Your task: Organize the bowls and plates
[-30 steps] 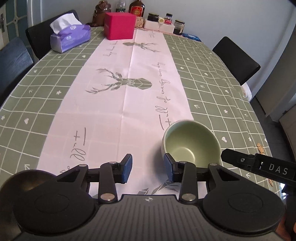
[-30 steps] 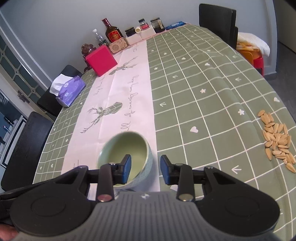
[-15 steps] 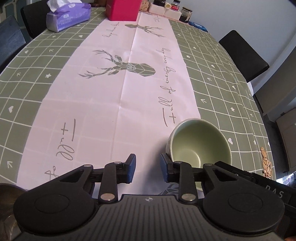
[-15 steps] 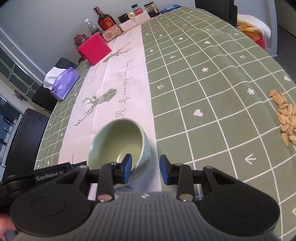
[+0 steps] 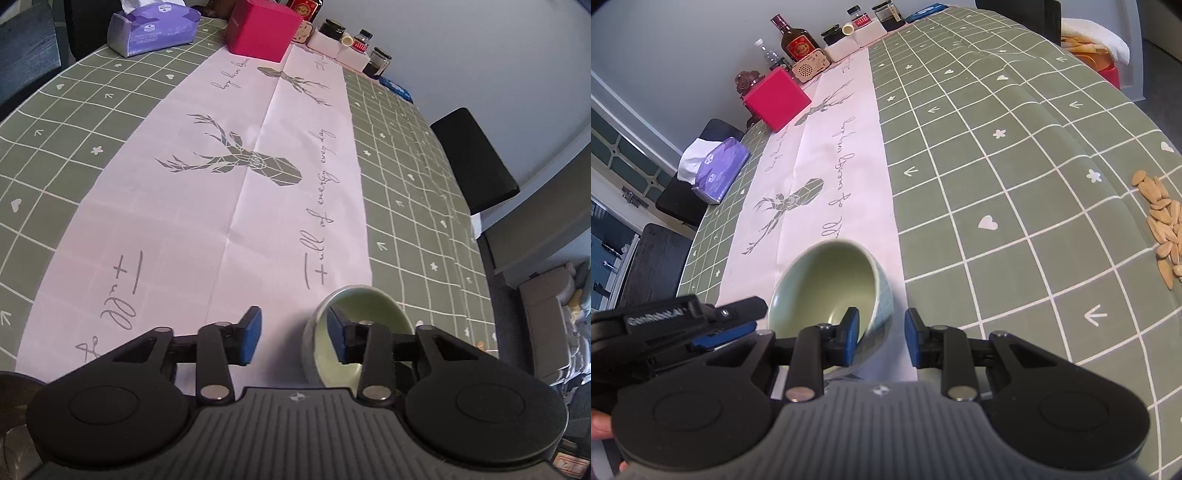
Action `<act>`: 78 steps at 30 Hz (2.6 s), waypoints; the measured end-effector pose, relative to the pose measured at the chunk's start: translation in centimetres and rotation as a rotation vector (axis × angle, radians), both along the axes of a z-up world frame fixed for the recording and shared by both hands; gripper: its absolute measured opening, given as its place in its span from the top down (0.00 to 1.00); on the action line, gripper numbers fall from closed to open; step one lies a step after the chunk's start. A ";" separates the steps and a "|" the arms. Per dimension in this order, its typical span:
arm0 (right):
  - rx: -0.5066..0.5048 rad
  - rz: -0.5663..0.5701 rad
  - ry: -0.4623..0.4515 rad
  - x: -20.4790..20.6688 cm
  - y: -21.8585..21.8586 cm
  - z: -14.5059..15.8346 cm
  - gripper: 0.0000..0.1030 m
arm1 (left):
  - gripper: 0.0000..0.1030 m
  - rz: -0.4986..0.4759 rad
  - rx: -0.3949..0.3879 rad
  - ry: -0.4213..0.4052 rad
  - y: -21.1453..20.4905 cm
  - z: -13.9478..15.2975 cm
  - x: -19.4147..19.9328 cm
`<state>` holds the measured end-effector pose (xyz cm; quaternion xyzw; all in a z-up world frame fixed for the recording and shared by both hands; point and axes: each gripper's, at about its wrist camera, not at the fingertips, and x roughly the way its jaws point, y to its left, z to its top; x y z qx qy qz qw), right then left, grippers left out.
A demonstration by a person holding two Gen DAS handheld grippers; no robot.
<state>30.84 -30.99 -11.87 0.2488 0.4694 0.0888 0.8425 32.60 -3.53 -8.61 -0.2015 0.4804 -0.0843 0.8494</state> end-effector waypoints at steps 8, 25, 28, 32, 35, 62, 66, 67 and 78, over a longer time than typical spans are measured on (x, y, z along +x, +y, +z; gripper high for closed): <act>-0.001 0.014 -0.008 -0.1 0.3 0.0 0.78 | 0.65 -0.054 -0.037 0.038 -1.8 -2.0 0.1; -0.029 0.022 -0.013 -0.1 0.7 0.2 0.85 | 0.87 -0.097 0.131 0.022 -4.1 -2.8 -0.3; -0.040 0.024 -0.012 -0.1 0.9 0.2 0.86 | 0.87 -0.116 0.160 0.007 -4.4 -2.7 -0.6; -0.044 0.025 -0.010 -0.2 0.9 0.4 0.87 | 0.87 -0.122 0.171 0.006 -4.5 -2.6 -0.9; -0.044 0.029 -0.009 -0.2 1.0 0.6 0.88 | 0.87 -0.127 0.181 -0.008 -4.5 -2.2 -1.1; 0.040 0.165 -0.167 -6.4 5.7 9.4 0.89 | 0.88 -0.028 0.224 -0.164 1.7 9.0 -8.9; 0.063 0.204 -0.175 -7.8 7.3 10.6 0.89 | 0.88 -0.013 0.245 -0.187 3.4 11.0 -10.7; 0.069 0.211 -0.176 -8.1 7.6 10.9 0.89 | 0.88 -0.010 0.248 -0.189 3.8 11.5 -11.1; 0.068 0.307 -0.195 -11.4 11.9 13.5 0.89 | 0.87 0.047 0.251 -0.158 8.3 13.1 -15.2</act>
